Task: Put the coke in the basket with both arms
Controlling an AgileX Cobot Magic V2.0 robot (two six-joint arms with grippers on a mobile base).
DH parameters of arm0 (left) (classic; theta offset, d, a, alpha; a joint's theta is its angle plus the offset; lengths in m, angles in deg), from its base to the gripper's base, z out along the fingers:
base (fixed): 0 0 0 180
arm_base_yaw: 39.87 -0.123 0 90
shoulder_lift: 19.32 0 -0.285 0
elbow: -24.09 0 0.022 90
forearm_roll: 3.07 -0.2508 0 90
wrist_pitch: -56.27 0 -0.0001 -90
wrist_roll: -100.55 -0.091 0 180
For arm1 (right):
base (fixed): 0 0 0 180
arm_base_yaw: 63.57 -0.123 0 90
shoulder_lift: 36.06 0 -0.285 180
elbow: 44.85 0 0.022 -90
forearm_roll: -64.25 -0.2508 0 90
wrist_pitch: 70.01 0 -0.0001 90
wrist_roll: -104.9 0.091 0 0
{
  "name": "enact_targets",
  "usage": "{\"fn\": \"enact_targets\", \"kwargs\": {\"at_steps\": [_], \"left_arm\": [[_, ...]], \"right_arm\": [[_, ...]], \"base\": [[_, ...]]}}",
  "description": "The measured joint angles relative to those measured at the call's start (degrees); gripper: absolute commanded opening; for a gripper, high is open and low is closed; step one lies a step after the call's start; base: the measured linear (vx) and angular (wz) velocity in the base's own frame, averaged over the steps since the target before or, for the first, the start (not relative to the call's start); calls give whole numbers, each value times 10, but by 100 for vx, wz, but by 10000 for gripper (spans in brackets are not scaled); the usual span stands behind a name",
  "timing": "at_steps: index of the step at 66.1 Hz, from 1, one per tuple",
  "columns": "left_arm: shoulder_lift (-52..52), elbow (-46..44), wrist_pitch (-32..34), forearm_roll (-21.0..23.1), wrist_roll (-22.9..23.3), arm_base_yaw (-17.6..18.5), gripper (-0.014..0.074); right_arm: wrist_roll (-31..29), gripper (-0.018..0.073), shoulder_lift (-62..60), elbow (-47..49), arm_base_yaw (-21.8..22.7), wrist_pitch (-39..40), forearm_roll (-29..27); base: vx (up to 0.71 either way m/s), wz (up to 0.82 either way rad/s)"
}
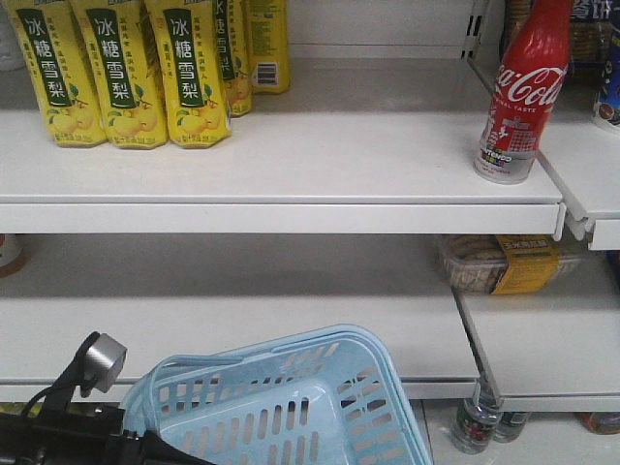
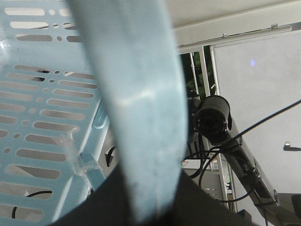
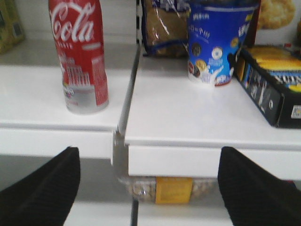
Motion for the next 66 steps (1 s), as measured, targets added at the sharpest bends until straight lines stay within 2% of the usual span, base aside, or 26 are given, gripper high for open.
{"fn": "enact_targets", "kwargs": {"at_steps": [11,18,31,49,59,66], "left_arm": [[0,0,0,0,0,0,-6],[0,0,0,0,0,0,-6],[0,0,0,0,0,0,-6],[0,0,0,0,0,0,-6],[0,0,0,0,0,0,-6],[0,0,0,0,0,0,-6]], "right_arm": [[-44,585,38,51,0,7,-91],[-105,585,72,87,0,1,-159],[-290,585,135,132,0,-30,-307],[-594,585,201,141,0,-34,-543],[-705,585,237,141,0,-35,-670],[-761,585,258,141,0,-41,-722]], "base": [[0,0],[0,0],[0,0],[0,0],[0,0],[0,0]]}}
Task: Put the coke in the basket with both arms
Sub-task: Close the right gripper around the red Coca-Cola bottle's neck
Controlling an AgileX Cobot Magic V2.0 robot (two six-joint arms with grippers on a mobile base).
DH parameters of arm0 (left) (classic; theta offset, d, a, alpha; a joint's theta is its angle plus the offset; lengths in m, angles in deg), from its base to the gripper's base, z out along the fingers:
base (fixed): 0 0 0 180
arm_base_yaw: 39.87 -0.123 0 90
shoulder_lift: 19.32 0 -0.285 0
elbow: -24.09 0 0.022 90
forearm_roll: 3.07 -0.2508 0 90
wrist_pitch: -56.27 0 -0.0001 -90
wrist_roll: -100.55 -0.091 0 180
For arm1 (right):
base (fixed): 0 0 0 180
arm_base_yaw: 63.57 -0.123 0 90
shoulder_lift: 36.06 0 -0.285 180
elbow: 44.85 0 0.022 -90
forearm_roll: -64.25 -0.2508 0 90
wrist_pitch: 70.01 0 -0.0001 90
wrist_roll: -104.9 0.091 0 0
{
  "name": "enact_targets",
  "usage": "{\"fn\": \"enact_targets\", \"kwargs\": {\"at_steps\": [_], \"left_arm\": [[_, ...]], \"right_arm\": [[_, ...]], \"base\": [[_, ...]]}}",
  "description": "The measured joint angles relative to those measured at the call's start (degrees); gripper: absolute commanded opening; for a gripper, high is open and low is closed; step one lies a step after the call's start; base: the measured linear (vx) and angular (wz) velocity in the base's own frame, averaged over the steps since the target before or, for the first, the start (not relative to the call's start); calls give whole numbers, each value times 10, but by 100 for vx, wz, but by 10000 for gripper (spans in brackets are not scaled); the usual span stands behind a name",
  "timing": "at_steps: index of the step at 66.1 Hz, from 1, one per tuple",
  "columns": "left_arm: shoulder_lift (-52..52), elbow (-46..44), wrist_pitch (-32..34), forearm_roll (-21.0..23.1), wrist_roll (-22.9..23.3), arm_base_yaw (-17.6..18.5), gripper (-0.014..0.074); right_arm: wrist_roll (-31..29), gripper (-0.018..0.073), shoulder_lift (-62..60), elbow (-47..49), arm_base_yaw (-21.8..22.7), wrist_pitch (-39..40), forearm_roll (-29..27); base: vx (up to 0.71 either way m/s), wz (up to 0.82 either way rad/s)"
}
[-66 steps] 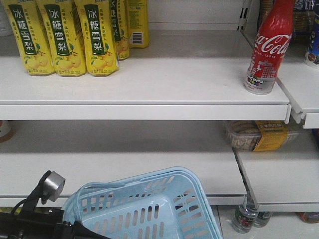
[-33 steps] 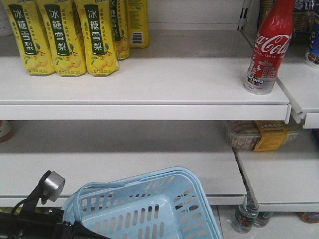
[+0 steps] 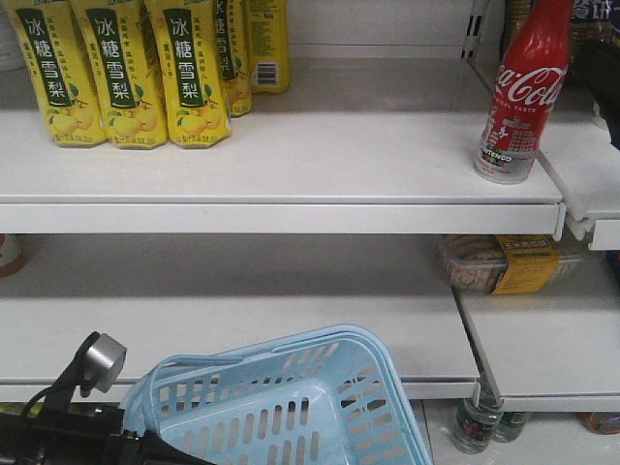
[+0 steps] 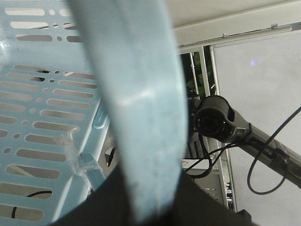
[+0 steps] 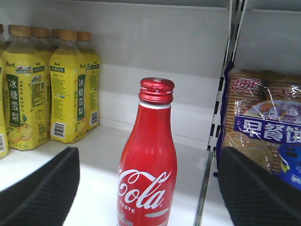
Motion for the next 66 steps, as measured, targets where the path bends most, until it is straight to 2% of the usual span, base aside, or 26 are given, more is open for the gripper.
{"fn": "enact_targets", "kwargs": {"at_steps": [13,54,66], "left_arm": [[0,0,0,0,0,0,-6],[0,0,0,0,0,0,-6],[0,0,0,0,0,0,-6]], "right_arm": [[-37,585,40,15,0,-25,-13],[-40,585,125,95,0,-53,-16],[-24,585,150,118,0,-57,-16]], "base": [[0,0],[0,0],[0,0]]}}
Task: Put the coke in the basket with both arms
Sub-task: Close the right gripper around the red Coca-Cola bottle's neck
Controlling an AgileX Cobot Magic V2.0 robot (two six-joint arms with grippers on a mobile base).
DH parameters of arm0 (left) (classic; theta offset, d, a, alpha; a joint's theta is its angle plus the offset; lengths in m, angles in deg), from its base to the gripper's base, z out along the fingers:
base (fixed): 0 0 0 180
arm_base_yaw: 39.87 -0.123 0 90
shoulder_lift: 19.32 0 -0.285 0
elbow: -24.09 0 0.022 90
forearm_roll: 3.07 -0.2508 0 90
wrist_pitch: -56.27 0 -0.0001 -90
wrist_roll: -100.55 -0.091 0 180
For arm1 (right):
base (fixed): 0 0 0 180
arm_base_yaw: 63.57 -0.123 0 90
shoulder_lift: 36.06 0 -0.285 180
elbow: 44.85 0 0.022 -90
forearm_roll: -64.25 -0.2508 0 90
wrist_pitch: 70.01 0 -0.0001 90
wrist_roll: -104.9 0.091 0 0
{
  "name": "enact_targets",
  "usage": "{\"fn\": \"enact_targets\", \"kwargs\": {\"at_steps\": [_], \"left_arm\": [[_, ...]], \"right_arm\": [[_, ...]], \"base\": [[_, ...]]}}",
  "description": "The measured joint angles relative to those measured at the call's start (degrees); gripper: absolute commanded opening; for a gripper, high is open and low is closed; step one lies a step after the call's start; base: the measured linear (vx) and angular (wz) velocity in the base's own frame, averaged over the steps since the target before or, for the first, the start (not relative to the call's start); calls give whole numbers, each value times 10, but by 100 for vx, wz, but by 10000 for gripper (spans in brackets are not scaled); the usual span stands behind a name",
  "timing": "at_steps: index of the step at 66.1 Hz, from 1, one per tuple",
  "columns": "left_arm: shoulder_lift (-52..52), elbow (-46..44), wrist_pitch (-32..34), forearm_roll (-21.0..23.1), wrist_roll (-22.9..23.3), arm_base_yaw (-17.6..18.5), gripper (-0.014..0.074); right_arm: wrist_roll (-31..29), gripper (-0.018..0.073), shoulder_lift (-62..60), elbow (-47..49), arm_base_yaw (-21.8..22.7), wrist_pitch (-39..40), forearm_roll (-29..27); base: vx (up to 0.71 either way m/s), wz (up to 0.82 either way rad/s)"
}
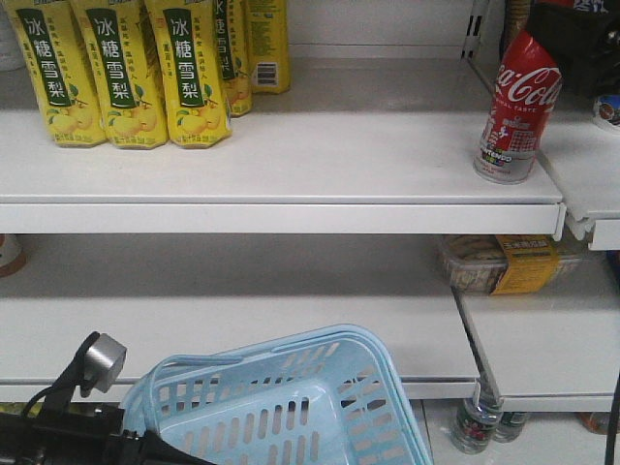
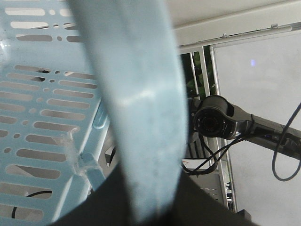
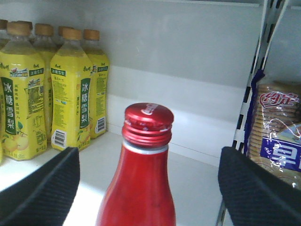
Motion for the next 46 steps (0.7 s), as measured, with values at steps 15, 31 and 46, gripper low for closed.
{"fn": "enact_targets", "kwargs": {"at_steps": [15,31,46], "left_arm": [[0,0,0,0,0,0,-6],[0,0,0,0,0,0,-6],[0,0,0,0,0,0,-6]], "right_arm": [[6,585,34,22,0,-9,0],[27,502,65,53,0,-26,0],[43,54,80,56,0,-70,2]], "base": [[0,0],[0,0],[0,0]]}}
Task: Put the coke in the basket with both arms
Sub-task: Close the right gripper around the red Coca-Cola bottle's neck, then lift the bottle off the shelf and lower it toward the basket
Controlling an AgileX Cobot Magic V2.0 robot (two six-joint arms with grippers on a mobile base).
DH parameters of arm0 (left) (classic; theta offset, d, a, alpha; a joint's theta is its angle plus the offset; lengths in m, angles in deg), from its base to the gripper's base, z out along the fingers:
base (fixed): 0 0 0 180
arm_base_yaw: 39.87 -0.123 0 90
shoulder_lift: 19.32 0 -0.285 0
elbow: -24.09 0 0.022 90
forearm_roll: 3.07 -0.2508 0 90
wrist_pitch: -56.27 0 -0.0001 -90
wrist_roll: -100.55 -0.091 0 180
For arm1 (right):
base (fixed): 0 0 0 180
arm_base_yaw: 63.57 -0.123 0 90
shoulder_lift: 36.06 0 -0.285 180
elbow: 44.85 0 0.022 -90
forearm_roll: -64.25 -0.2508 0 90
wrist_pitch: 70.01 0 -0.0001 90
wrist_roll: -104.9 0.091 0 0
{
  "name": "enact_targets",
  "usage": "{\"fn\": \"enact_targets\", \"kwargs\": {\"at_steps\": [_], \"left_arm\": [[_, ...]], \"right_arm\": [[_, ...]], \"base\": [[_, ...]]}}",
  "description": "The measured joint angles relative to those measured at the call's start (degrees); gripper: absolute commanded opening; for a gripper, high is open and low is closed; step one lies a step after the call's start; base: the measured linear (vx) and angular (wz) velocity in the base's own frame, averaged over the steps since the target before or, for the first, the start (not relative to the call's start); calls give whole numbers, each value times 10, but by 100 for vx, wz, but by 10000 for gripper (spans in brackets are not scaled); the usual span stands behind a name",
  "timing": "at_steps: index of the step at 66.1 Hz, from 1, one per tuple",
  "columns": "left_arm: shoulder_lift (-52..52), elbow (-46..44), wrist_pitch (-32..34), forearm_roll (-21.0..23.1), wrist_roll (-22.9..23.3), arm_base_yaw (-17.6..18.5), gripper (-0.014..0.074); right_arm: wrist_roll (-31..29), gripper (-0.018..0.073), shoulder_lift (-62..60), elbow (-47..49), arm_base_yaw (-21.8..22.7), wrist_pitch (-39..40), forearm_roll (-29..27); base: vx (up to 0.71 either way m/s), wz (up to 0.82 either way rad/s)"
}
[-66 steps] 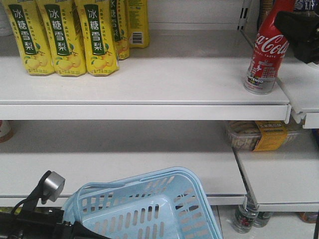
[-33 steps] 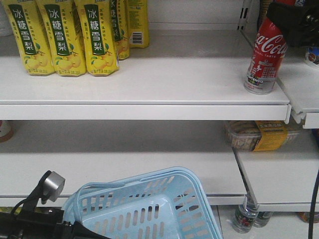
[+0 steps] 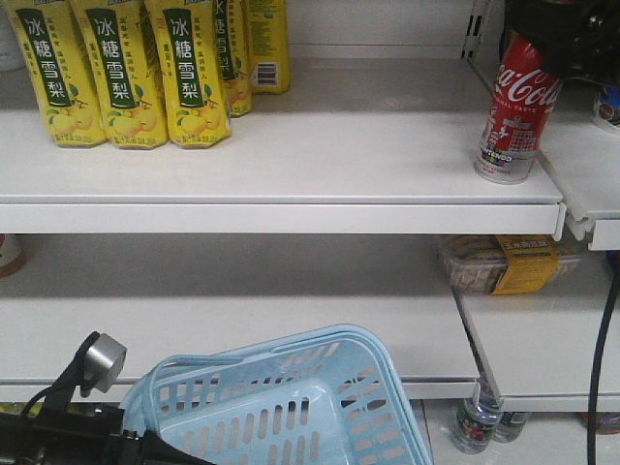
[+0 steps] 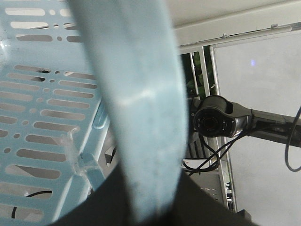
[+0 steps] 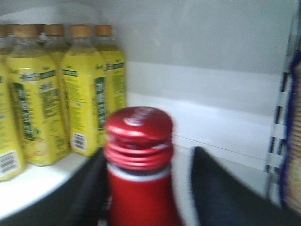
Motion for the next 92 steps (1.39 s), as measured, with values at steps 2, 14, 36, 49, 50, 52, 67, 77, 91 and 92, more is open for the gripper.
{"fn": "enact_targets", "kwargs": {"at_steps": [2,14,36,49,50,52,67,77,91,92], "left_arm": [[0,0,0,0,0,0,-6],[0,0,0,0,0,0,-6],[0,0,0,0,0,0,-6],[0,0,1,0,0,0,-6],[0,0,1,0,0,0,-6],[0,0,1,0,0,0,-6],[0,0,2,0,0,0,-6],[0,0,2,0,0,0,-6],[0,0,2,0,0,0,-6],[0,0,2,0,0,0,-6]], "right_arm": [[0,-7,0,0,0,-7,1],[0,-9,0,0,0,-54,5],[17,-5,-39,0,0,-158,29],[52,-5,-107,0,0,-214,49],[55,-5,-112,0,0,-220,50],[61,-5,-123,0,0,-234,52],[117,-5,-164,1,0,-295,91],[179,-5,-163,3,0,-302,161],[231,-4,-163,3,-3,-305,188],[234,-4,-163,3,-5,-305,193]], "base": [[0,0],[0,0],[0,0],[0,0],[0,0],[0,0],[0,0],[0,0],[0,0],[0,0]]}}
